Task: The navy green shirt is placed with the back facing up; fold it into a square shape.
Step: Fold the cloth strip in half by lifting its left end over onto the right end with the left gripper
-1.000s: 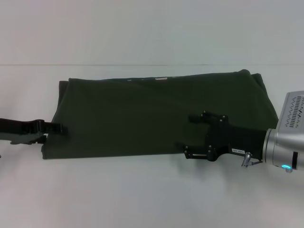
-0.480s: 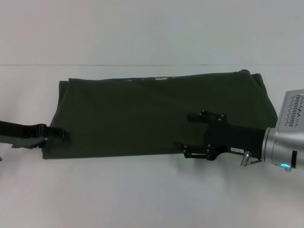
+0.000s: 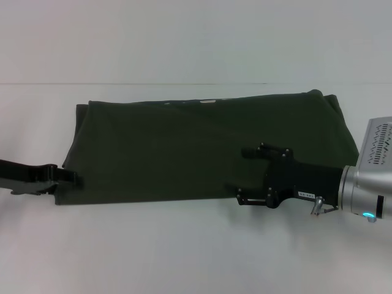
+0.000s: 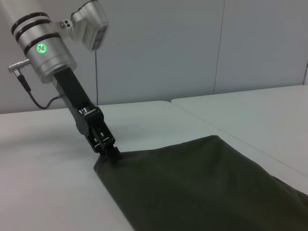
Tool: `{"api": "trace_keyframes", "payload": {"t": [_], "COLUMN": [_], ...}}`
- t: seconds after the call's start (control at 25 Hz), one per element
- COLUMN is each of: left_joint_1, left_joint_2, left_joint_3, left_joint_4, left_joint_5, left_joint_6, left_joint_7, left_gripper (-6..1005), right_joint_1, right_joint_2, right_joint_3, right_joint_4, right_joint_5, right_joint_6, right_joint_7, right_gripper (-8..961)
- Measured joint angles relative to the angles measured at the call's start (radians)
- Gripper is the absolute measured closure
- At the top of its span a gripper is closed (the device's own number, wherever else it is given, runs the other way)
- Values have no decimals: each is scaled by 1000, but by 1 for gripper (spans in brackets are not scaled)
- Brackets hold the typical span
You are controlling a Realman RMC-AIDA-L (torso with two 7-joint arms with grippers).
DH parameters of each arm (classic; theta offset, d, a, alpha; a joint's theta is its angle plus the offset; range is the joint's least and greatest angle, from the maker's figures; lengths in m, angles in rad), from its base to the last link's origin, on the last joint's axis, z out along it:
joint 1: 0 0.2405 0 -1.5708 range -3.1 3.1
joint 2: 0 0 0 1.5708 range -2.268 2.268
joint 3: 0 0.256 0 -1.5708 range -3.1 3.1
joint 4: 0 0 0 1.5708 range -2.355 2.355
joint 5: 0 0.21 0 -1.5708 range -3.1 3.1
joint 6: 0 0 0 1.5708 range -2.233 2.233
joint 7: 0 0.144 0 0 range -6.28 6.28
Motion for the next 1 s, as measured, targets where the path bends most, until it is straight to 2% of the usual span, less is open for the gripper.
{"api": "trace_keyframes", "payload": {"t": [0.04, 0.24, 0.36, 0.8, 1.0], "left_joint_1": [2, 6, 6, -3, -4], "left_joint_2": [-5, -17, -18, -18, -18], "left_joint_3": [2, 5, 9, 10, 8], "left_joint_4": [10, 27, 27, 22, 22], "left_joint_5": [15, 34, 34, 33, 30], "left_joint_6": [-5, -19, -20, -15, -15], "left_joint_7": [0, -3, -2, 26, 33], "left_gripper": [195, 390, 599, 836, 997], "right_joint_1": [0, 1, 1, 0, -24], "right_joint_2": [0, 0, 0, 0, -4], "right_joint_3": [0, 0, 0, 1, 6], "right_joint_4": [0, 0, 0, 0, -68], "right_joint_5": [0, 1, 1, 2, 1], "right_joint_6": [0, -1, -1, -3, -60], "right_joint_7": [0, 0, 0, 15, 153], "right_gripper": [55, 55, 56, 57, 57]}}
